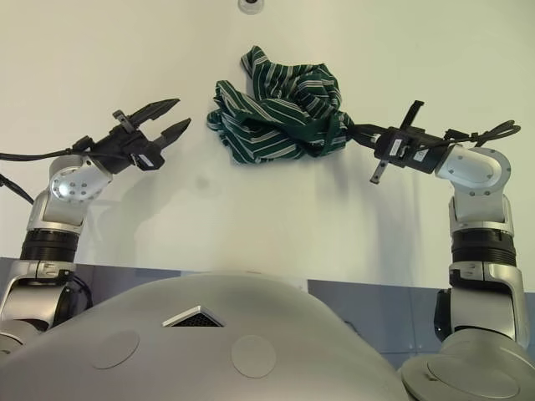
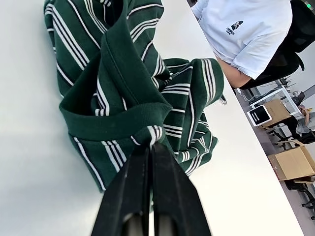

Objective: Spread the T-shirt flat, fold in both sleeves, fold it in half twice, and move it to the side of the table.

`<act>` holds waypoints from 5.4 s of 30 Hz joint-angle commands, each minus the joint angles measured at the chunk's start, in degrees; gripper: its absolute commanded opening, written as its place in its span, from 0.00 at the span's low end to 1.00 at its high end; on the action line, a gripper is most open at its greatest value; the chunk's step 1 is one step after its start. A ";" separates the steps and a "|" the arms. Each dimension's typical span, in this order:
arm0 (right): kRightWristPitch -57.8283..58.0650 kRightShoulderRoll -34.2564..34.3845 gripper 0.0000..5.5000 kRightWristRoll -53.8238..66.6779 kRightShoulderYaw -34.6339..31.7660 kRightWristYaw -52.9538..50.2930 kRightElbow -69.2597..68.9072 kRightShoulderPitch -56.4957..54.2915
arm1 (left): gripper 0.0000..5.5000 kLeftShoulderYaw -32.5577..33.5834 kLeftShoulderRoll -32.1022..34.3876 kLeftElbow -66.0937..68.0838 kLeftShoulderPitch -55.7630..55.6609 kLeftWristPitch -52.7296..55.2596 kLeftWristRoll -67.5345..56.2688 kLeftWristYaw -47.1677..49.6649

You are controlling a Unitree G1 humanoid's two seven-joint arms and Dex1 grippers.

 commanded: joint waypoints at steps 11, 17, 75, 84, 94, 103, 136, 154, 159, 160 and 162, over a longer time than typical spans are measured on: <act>-0.38 0.79 0.00 0.76 1.72 -1.28 0.08 -1.55 | 0.33 -8.74 1.59 5.72 -11.93 2.88 6.77 5.05; -0.48 0.85 0.00 0.82 2.03 -1.53 0.20 -1.74 | 0.33 -11.89 -0.21 4.46 -13.87 2.78 4.99 5.66; -0.81 2.32 0.00 0.93 4.50 -3.07 -1.07 -0.89 | 0.21 -21.33 -1.72 22.66 -26.34 1.42 11.23 15.61; -1.02 2.11 0.00 1.17 4.70 -3.34 -0.79 -1.27 | 0.00 -21.75 -1.91 23.74 -26.80 0.51 11.35 15.84; -0.92 2.09 0.00 2.40 3.87 -3.57 -1.15 -2.68 | 0.00 -19.72 -1.03 22.51 -26.65 -0.53 8.92 16.43; 0.02 5.92 0.00 7.98 -0.28 -8.70 -5.36 -5.74 | 0.00 -11.42 2.93 10.74 -21.75 -1.14 -5.65 12.94; 17.74 7.42 0.00 15.01 -6.53 -4.95 -23.71 -12.17 | 0.00 4.37 12.04 -5.56 -17.67 5.66 -31.36 -12.32; 11.05 13.96 0.00 -12.64 1.83 -35.58 44.45 -69.63 | 0.00 -4.76 4.22 54.52 -76.07 19.40 -3.55 20.65; 9.46 13.51 0.00 -12.70 1.90 -35.32 44.87 -68.91 | 0.00 -5.52 3.39 54.23 -74.81 17.35 -3.77 19.63; 9.33 13.57 0.00 -12.65 1.95 -35.08 44.93 -68.49 | 0.00 -5.74 3.28 54.22 -74.24 16.95 -3.70 19.47; 9.16 13.63 0.00 -12.59 2.04 -34.69 45.01 -67.89 | 0.00 -6.06 3.24 54.12 -73.39 16.30 -3.73 19.11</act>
